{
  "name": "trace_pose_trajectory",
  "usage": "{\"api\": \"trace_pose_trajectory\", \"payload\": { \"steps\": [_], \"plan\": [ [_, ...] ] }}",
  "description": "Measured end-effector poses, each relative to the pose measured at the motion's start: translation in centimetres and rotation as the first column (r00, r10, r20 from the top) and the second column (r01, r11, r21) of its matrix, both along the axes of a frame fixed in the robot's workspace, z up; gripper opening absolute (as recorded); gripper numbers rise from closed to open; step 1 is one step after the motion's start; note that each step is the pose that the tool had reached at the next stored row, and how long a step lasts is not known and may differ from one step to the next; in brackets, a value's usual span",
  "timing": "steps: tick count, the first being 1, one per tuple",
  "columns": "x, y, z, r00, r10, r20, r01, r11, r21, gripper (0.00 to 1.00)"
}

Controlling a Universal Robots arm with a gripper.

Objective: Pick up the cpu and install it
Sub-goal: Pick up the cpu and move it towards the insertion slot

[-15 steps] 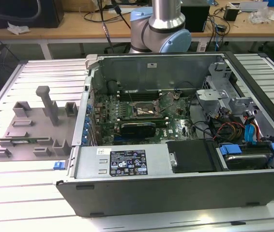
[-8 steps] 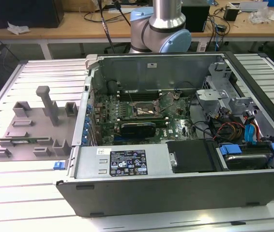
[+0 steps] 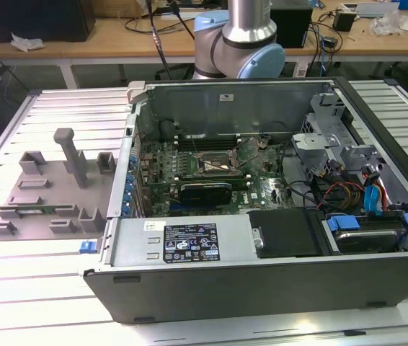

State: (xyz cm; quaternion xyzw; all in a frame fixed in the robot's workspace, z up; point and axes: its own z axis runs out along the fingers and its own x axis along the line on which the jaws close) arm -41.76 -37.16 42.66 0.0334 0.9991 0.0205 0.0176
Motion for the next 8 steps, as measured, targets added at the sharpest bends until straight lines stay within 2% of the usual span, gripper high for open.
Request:
{"api": "trace_pose_trajectory", "payload": {
  "steps": [3, 8],
  "plan": [
    [0.9, -0.02, 0.0, 1.0, 0.0, -0.0002, 0.0, 1.0, -0.0001, 0.55],
    [4.0, -0.14, 0.01, 1.0, 0.0, -0.0042, 0.0, 1.0, -0.0001, 0.55]
  ]
}}
